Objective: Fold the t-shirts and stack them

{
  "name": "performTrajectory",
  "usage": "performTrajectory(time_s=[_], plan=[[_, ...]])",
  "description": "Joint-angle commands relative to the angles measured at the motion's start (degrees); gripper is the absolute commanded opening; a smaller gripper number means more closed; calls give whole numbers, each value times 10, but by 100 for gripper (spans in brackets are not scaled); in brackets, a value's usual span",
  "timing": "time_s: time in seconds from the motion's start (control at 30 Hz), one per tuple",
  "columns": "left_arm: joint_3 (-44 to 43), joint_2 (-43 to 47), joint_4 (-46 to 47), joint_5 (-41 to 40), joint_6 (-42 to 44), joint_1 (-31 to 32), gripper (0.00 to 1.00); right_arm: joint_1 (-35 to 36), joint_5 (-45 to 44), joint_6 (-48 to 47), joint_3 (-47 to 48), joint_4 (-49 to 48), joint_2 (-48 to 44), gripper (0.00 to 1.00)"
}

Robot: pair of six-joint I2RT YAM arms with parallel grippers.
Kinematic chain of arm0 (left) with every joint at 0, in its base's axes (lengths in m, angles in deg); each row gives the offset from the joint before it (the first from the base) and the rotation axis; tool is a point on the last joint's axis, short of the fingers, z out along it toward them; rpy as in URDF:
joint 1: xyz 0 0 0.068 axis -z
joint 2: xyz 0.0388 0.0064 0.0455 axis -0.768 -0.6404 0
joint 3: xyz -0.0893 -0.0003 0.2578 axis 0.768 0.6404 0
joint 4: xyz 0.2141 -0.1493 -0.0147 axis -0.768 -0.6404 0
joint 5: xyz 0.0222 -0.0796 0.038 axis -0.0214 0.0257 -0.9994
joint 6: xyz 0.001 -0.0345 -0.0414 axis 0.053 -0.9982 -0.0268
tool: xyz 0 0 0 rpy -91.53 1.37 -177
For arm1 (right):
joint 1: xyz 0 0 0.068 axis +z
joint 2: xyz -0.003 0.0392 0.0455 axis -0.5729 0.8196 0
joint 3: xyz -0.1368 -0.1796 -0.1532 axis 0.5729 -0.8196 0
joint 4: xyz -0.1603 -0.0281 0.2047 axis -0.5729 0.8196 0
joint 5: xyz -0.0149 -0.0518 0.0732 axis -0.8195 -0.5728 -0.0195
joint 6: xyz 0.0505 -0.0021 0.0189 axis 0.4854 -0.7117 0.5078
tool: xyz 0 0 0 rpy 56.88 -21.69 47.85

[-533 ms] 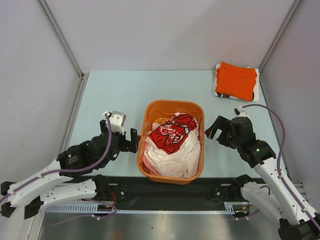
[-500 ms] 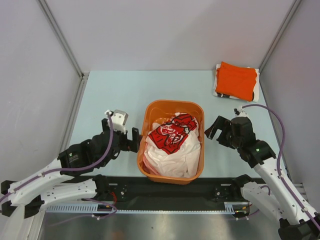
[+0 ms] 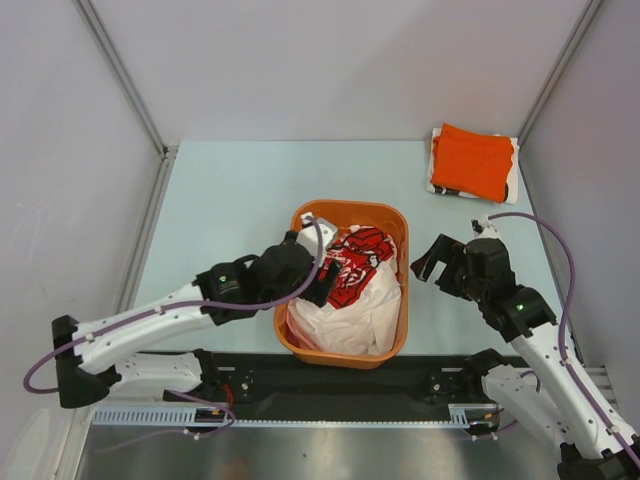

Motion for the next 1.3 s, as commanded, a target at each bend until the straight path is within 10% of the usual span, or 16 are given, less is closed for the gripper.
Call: performTrajectory(time_s=[0.0, 0.57, 0.63, 0.73, 0.97, 1.1, 1.27], plan=[[-15, -32, 28, 69, 14, 10, 76, -1, -12, -12, 1, 9, -8, 100], [17, -158, 32, 84, 23, 44, 69, -8, -15, -25, -4, 16, -13, 100], [14, -182, 34, 62, 28, 44, 58, -8, -15, -24, -4, 17, -14, 100], [-1, -201, 32, 18, 28, 44, 1, -9, -14, -26, -2, 18, -14, 100], [-153, -144, -82, -143, 34, 43, 0, -12, -9, -27, -2, 19, -13, 100], [-277, -99, -148, -262, 63, -23, 0, -13, -6, -28, 0, 19, -9, 100], [-365, -58, -166, -367, 69, -258, 0, -14, -6, -28, 1, 19, -11, 99]])
